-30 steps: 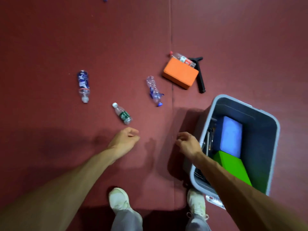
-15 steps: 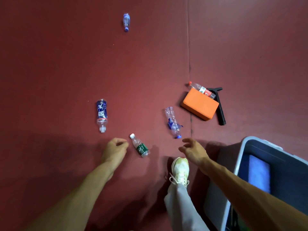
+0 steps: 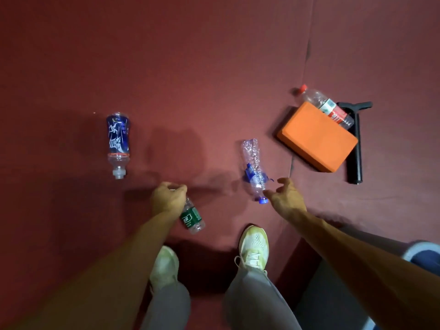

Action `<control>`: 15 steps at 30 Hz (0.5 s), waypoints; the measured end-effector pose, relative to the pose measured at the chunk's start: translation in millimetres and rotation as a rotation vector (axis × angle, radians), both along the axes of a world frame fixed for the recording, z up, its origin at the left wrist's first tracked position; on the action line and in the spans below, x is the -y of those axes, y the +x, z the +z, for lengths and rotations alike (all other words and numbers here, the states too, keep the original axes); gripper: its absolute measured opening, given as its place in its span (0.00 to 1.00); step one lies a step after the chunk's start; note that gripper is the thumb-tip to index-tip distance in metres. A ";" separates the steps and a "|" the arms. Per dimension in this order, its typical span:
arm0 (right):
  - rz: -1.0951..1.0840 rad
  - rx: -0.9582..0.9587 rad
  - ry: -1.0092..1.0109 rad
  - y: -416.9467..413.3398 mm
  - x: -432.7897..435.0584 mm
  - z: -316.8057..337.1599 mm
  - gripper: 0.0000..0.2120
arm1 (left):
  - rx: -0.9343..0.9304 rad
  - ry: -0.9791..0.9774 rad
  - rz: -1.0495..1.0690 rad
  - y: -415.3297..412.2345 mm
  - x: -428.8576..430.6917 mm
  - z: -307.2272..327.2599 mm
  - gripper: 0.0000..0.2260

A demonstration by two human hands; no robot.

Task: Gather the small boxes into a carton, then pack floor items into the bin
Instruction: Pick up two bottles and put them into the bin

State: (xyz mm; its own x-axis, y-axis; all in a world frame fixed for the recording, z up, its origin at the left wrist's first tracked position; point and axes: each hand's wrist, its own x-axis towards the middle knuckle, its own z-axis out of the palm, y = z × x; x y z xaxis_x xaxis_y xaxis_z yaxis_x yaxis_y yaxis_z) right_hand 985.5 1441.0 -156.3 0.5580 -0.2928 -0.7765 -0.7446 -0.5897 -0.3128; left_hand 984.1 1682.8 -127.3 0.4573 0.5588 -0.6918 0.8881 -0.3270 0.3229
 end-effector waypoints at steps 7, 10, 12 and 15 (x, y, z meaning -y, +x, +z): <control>-0.021 0.078 -0.091 20.1 -10.7 -115.9 0.32 | -0.181 0.062 0.065 -15.0 -15.6 -139.9 0.28; 0.016 0.073 -0.124 17.2 -9.2 -156.4 0.36 | -0.259 0.058 0.161 -37.6 -15.2 -183.8 0.38; 0.050 0.052 -0.143 12.6 -7.6 -176.0 0.36 | -0.300 -0.056 0.251 -51.1 -15.2 -203.5 0.38; 0.056 0.027 -0.128 7.1 -9.5 -184.0 0.32 | -0.310 -0.130 0.208 -59.6 -15.4 -212.4 0.34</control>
